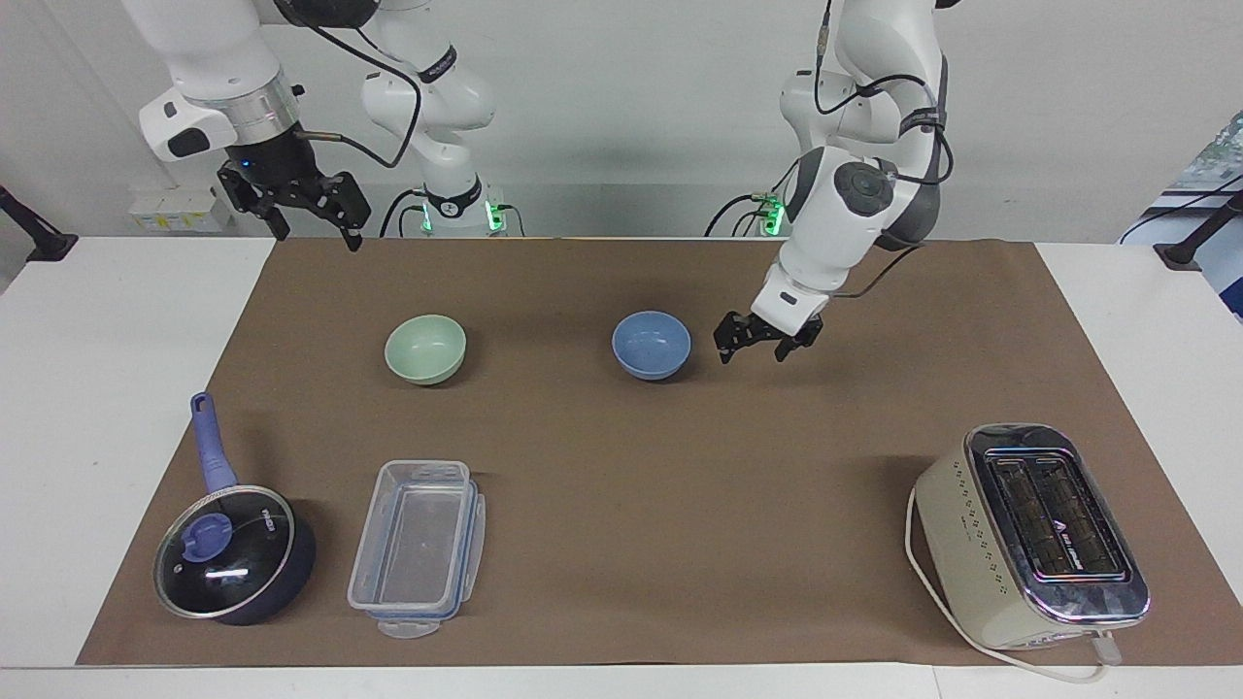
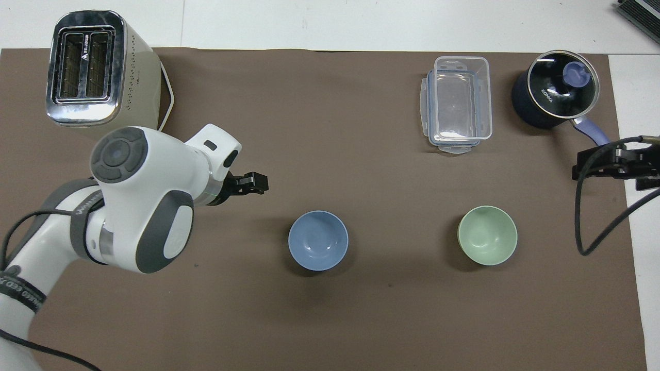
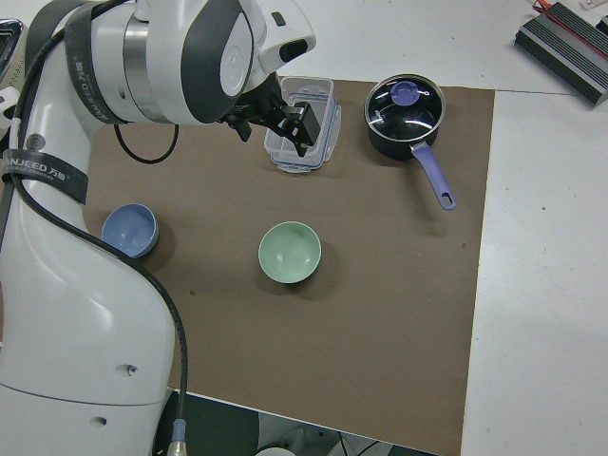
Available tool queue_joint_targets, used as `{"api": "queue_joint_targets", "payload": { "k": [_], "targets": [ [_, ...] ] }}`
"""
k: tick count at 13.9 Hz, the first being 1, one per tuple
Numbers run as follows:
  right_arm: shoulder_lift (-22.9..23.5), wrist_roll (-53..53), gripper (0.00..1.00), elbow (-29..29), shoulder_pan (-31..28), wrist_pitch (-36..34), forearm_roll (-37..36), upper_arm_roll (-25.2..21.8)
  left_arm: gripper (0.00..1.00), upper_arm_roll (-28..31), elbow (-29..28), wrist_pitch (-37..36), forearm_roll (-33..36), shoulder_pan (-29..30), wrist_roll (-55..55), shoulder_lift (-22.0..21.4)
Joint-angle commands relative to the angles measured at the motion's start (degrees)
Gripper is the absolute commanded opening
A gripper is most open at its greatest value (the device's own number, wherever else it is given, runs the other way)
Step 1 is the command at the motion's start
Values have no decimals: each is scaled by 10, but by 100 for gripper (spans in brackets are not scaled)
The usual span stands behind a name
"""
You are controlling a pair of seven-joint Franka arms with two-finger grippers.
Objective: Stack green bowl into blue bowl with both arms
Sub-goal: 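Release the blue bowl and return the left gripper to rest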
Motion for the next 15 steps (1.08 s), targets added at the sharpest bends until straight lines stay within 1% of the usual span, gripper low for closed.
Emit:
{"api": "queue_joint_targets", "payload": {
  "k": [1, 5, 7, 8, 11, 13, 15],
  "targets": [
    [-9, -18, 100, -9, -4, 3, 12, -2, 100, -5, 42, -59, 21, 50, 47, -1],
    [-11, -19, 100, -13, -4, 2, 12, -2, 100, -5, 99, -136, 21, 127, 137, -2],
    [-20, -21, 100, -31, -5, 7, 12, -2, 100, -5, 117, -158, 21, 166, 182, -3],
    [-27, -20, 100, -42, -5, 9, 12, -2, 100, -5, 121, -165, 34, 182, 200, -7],
    [-51, -22, 100, -86, -6, 29, 12, -3, 100, -5, 147, -189, 73, 206, 207, -13],
    [-59, -23, 100, -113, -14, 39, 12, -3, 100, -5, 181, -230, 112, 206, 207, -19],
    [-75, -44, 100, -159, -21, 73, 13, -3, 100, -5, 223, -281, 118, 206, 207, -18]
  ]
}}
